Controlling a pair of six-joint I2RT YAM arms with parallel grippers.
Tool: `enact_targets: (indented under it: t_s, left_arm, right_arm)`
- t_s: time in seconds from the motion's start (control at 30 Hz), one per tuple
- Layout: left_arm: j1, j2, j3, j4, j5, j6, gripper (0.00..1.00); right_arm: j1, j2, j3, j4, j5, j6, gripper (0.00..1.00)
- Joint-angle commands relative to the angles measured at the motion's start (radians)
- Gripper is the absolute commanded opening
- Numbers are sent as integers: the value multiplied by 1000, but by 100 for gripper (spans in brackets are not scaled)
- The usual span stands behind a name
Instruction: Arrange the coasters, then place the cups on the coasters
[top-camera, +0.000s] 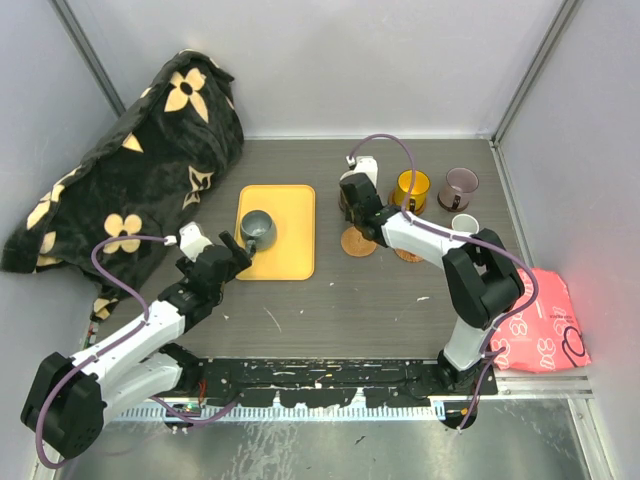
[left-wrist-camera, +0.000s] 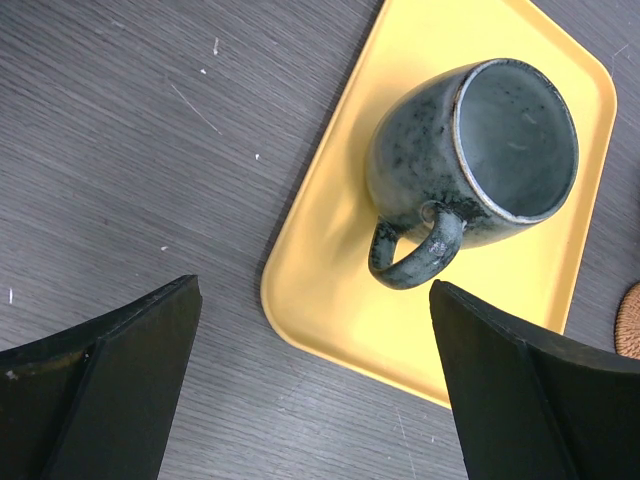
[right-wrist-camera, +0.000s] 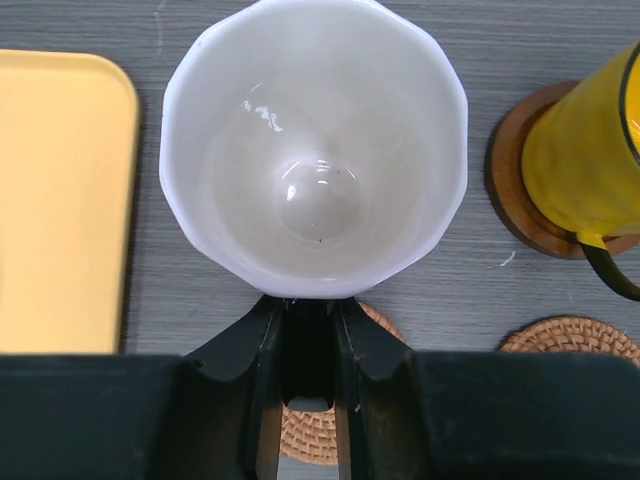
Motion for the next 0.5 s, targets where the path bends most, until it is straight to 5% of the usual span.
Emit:
enact_targets:
  t_s: [0.0, 0.47]
  left_arm:
    - [4, 2, 29, 39, -10, -9, 98]
    - [4, 11, 32, 42, -12, -7, 98]
  right_arm:
    - [-33, -82, 18, 170, -14, 12, 1]
    - [-112, -27, -2, 283, -131, -10, 1]
